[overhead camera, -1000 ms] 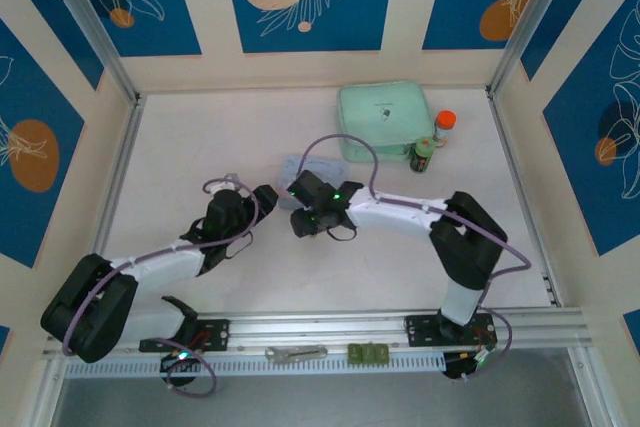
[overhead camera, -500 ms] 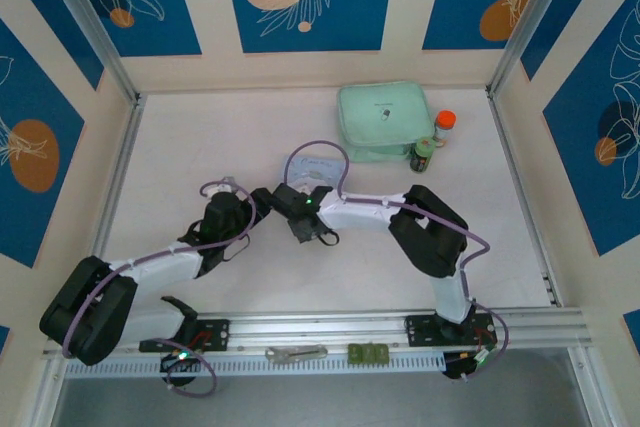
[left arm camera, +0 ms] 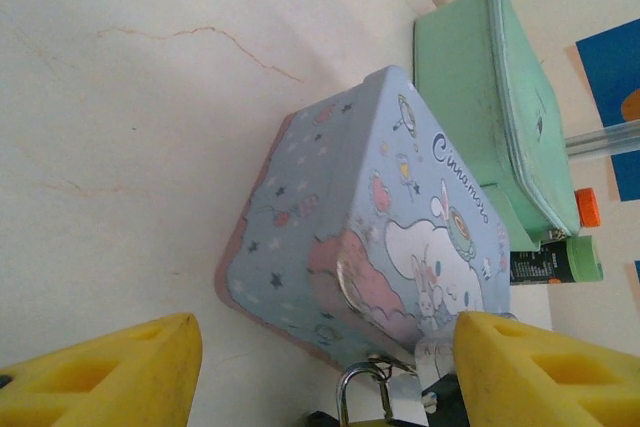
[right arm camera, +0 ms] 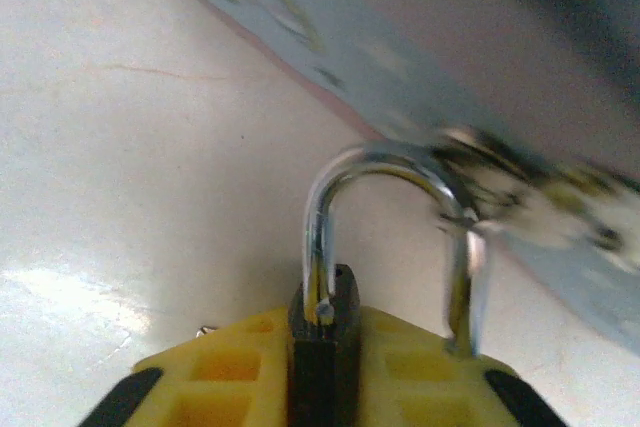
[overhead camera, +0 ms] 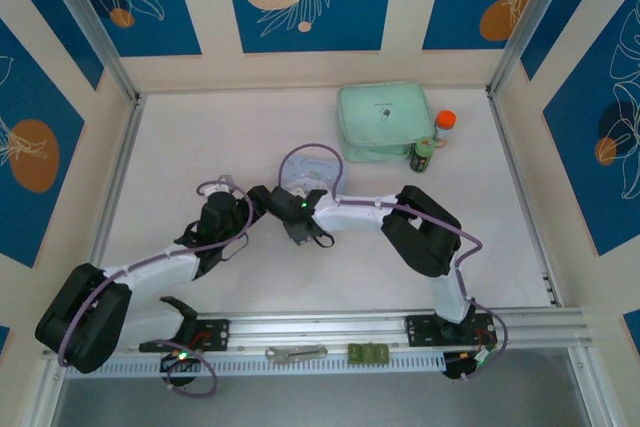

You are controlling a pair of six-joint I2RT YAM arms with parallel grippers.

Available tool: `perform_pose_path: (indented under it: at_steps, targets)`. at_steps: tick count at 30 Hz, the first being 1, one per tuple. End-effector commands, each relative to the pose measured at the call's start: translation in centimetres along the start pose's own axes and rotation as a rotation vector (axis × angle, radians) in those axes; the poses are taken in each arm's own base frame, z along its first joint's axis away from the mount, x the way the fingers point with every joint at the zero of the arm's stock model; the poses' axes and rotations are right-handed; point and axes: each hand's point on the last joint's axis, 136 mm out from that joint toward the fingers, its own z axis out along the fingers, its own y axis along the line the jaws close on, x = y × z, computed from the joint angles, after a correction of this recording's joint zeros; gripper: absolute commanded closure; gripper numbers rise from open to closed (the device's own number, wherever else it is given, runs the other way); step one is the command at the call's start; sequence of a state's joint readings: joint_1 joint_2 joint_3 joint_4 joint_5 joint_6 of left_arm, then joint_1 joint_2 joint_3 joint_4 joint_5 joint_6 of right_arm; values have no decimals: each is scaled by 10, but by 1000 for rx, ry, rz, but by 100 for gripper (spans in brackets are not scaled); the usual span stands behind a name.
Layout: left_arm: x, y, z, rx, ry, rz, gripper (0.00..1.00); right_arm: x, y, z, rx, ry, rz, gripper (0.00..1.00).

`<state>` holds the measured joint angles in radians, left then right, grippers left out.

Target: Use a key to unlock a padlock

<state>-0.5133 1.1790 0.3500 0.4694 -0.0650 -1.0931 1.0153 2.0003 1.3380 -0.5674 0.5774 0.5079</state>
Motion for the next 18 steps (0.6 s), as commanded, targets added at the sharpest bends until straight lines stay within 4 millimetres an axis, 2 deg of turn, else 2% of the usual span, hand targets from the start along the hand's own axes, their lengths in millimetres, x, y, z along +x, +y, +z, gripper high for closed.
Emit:
perform_pose_path:
  at_steps: [1, 4, 15, 18]
  targets:
    - [-5, 7, -3, -21, -24, -4, 34, 5, -4, 1, -2, -6, -42, 92]
    - [-5, 8, -3, -24, -24, -4, 34, 0, -4, -2, -43, -38, -69, 100]
    - [-5, 12, -6, -26, -35, -21, 34, -13, 6, -22, -383, -153, -136, 100]
    - [-6, 12, -7, -23, -37, -21, 34, -18, 3, -27, -480, -190, -128, 100]
